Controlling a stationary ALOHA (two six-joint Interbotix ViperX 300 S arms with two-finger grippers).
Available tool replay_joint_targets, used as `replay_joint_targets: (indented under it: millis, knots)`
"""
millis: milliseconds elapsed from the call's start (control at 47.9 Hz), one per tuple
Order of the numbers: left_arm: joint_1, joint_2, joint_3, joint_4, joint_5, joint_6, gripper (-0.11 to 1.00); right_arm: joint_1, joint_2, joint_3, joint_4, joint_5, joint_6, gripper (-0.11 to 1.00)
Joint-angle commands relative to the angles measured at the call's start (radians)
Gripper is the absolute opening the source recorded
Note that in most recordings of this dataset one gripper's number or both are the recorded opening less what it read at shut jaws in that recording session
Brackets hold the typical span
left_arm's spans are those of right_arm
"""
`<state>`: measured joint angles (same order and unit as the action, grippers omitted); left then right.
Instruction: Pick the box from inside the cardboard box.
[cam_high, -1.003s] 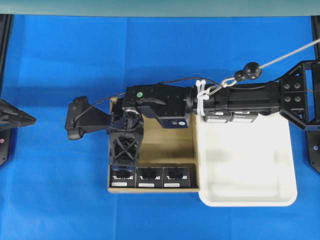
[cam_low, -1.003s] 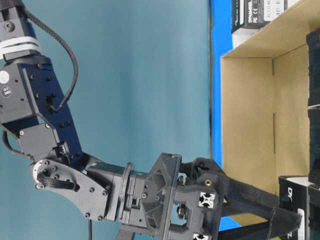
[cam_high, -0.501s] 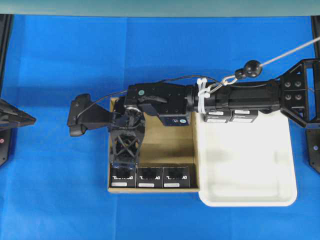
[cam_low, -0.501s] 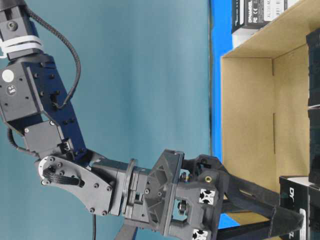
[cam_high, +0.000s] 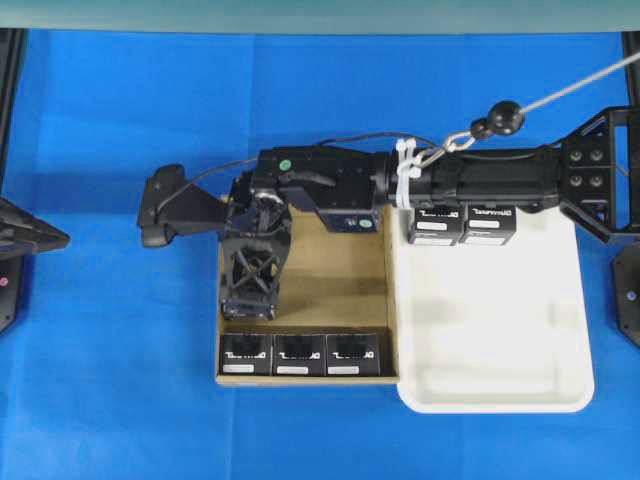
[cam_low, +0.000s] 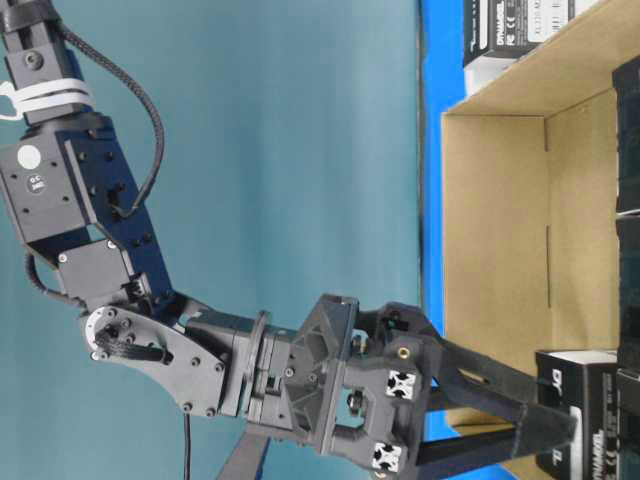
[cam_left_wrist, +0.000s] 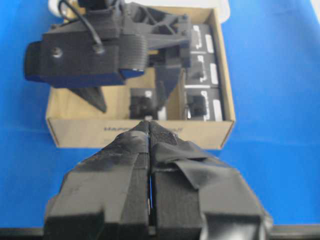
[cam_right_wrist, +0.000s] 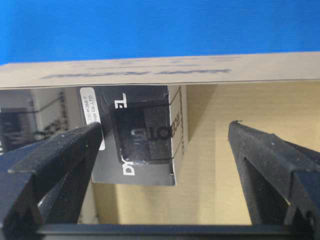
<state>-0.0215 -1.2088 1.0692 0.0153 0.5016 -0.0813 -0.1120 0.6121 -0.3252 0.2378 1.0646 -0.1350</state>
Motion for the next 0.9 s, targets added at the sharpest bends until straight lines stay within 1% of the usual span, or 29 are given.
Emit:
replay_joint_targets:
  millis: [0, 355, 627, 877]
  knots:
    - [0.000, 0.006, -0.029, 0.003, -0.005, -0.002, -0.06, -0.020, 0.005, 0.002, -0.012, 0.002, -0.003, 0.99]
    - [-0.002, 0.006, -0.029, 0.002, -0.005, -0.002, -0.06, -0.052, 0.003, 0.005, -0.012, 0.011, -0.006, 0.99]
    - [-0.002, 0.006, -0.029, 0.002, -0.005, -0.002, -0.06, -0.058, 0.002, 0.005, -0.032, 0.020, -0.006, 0.99]
    - [-0.002, 0.003, -0.031, 0.002, -0.005, -0.002, -0.06, -0.051, -0.003, -0.002, -0.029, 0.028, -0.006, 0.99]
